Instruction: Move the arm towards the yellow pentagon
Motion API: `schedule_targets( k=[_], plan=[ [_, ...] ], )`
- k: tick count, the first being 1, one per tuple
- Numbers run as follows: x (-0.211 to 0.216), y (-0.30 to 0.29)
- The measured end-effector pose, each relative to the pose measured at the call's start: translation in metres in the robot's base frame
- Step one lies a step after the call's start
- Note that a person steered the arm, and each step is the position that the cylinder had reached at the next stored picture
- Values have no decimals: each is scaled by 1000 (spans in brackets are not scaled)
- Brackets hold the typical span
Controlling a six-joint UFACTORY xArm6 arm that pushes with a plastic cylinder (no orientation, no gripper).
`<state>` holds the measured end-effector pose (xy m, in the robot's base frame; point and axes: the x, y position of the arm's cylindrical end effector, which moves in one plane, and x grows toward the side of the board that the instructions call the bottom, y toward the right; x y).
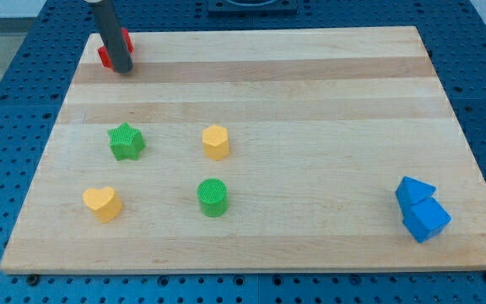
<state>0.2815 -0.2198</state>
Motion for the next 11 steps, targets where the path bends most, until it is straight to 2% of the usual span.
schedule_targets(
  k=[3,4,5,7,11],
  plan=[
    [0,-42],
    [9,-81],
    [36,-83],
    [125,-19],
    [237,108]
  ],
)
